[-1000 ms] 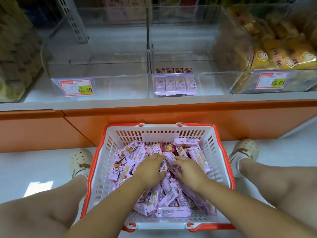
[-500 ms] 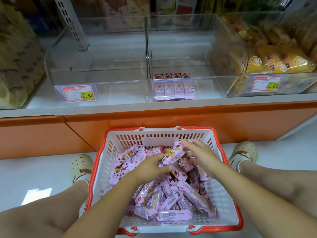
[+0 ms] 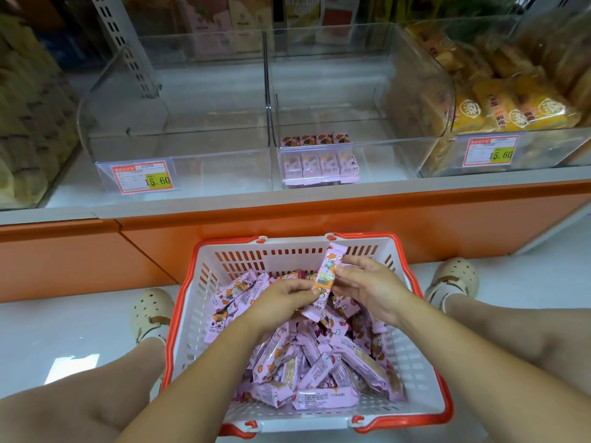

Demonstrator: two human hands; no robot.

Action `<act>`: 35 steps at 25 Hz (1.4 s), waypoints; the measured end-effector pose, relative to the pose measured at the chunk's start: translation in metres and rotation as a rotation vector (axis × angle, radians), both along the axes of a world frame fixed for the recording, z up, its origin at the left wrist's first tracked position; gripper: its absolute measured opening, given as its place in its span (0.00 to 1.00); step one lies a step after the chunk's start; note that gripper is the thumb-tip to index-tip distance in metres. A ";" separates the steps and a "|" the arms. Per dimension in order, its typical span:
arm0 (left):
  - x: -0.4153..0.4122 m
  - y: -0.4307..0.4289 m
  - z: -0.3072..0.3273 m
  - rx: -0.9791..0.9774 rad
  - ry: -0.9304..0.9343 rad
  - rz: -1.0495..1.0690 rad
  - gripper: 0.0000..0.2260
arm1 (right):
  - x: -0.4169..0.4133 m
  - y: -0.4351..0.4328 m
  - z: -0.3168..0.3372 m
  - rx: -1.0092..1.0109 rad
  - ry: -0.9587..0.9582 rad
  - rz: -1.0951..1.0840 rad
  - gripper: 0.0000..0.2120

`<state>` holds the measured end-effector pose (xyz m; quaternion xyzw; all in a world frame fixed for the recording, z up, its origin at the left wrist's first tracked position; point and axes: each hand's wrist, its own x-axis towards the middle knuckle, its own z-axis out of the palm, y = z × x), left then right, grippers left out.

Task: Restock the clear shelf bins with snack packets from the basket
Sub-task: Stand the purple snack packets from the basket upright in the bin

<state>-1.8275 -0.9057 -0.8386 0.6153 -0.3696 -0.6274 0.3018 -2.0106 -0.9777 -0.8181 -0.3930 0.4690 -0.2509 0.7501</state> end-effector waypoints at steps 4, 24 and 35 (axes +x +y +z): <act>-0.004 0.002 0.003 0.005 0.031 0.036 0.11 | 0.003 0.008 0.006 -0.046 0.068 0.037 0.24; 0.016 -0.039 0.152 -0.729 -0.400 0.034 0.19 | 0.005 -0.004 0.137 -0.622 0.116 -0.067 0.30; 0.091 -0.132 0.188 -0.977 -1.192 -0.227 0.34 | 0.026 -0.175 0.214 -0.586 0.888 0.082 0.31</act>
